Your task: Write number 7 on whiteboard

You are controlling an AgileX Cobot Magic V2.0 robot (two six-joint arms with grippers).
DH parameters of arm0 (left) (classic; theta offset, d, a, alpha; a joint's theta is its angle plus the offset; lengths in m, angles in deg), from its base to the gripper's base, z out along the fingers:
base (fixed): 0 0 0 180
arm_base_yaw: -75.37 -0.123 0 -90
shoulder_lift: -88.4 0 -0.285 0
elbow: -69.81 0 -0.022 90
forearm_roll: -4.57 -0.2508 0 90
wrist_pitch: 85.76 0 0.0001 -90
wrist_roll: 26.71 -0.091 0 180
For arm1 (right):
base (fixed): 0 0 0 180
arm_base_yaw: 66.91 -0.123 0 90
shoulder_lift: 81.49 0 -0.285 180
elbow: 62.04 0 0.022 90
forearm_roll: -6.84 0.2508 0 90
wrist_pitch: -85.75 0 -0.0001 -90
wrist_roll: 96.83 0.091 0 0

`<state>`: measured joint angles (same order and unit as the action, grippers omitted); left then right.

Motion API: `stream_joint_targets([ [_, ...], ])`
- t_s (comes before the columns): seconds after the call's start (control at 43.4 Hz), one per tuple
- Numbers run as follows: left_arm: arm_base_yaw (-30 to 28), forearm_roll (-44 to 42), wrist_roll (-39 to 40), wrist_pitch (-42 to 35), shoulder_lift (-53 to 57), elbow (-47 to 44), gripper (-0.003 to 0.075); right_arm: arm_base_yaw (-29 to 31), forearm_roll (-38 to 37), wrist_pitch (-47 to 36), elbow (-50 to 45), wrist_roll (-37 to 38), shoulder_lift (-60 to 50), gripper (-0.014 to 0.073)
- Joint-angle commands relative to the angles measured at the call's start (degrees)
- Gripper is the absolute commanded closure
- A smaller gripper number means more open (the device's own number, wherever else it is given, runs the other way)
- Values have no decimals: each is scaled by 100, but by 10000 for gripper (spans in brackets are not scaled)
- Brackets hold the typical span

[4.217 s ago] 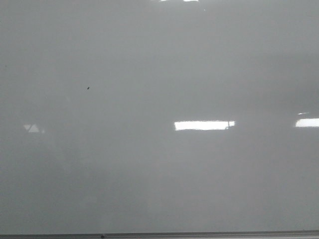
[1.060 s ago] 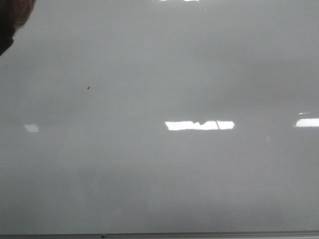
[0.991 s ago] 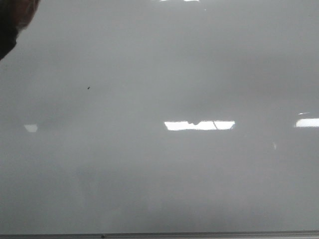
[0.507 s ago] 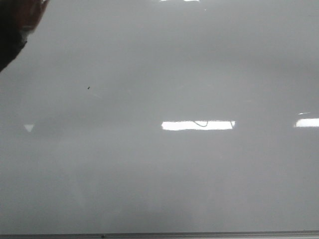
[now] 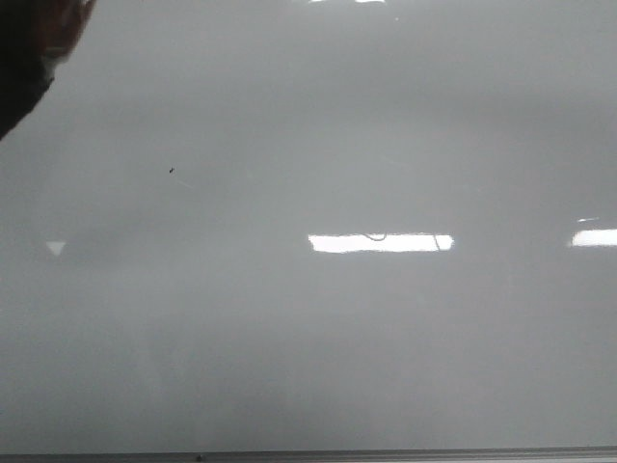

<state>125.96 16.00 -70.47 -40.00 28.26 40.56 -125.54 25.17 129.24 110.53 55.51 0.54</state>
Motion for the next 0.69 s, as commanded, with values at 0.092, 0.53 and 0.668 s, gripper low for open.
stream_joint_targets([
  [0.092,45,100,52,-585,76,188,739,-20,302,-213,203,-88,-88,460],
  [0.53,45,100,99,-664,375,147,327,364,119,-17,121,-83,-296,661],
  [0.668,45,100,231,-709,941,-194,379,917,119,-465,-369,-51,-843,655],
])
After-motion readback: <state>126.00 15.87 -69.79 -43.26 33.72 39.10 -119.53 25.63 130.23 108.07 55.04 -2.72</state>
